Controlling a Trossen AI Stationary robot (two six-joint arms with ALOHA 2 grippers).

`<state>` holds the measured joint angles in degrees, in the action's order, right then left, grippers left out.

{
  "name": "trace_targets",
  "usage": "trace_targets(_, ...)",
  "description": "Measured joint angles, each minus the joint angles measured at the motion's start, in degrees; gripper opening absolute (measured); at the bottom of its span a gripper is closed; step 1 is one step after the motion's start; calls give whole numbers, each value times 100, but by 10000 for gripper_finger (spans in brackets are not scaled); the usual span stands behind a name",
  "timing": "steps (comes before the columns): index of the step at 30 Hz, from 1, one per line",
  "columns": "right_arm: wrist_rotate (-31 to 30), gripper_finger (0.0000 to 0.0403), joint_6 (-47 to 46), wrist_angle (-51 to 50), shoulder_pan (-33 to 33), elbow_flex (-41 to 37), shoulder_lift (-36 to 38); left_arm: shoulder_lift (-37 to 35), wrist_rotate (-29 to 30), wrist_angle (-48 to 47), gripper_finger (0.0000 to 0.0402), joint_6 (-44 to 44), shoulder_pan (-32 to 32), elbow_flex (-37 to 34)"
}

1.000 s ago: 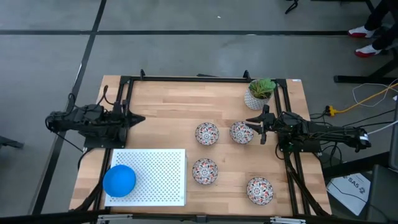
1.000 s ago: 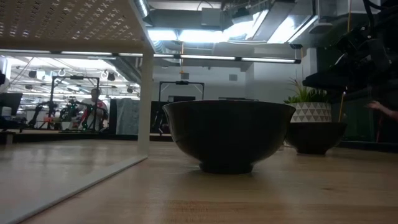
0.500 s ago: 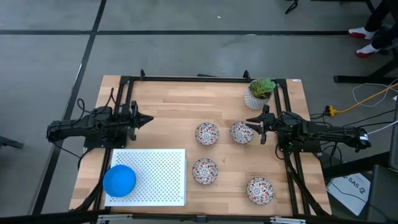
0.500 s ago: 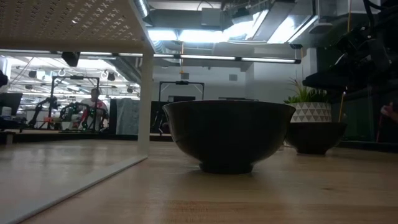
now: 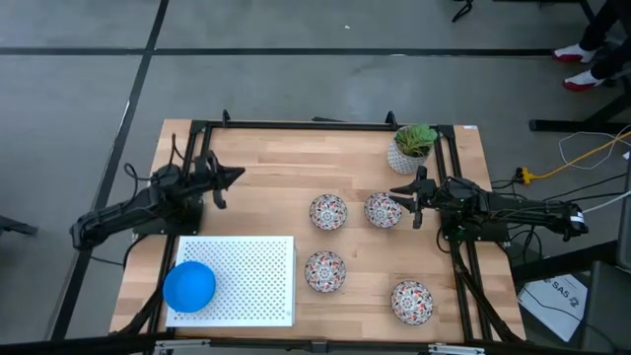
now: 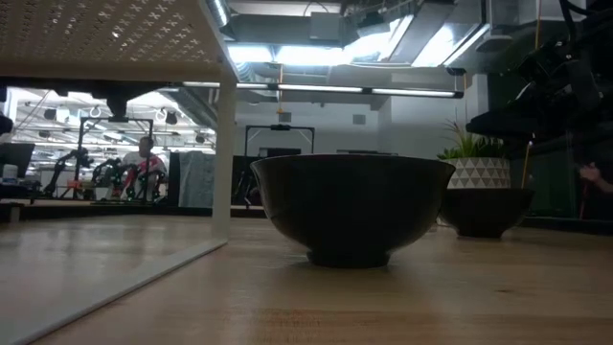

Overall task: Pick & Place Mini bowls
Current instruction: Put the patterned bowl on the shelf

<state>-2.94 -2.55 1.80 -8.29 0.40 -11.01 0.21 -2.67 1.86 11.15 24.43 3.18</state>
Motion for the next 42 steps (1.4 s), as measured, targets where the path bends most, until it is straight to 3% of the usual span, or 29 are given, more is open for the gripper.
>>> trace_targets(12,0,104,0,0,-1,0,0,-15,-332,-423,1,45,915,-116)
trace_targets(15,-2,104,0,0,0,0,0,-2,-309,6,1,214,984,-269)
trace_targets(25,4,104,0,0,1,0,-8,0,-220,-32,2,-474,1090,-269)
trace_targets(32,4,104,0,0,1,0,-8,4,354,-134,3,-668,1090,-267)
trace_targets(42,4,104,0,0,1,0,-8,4,366,-132,2,-843,1090,-269)
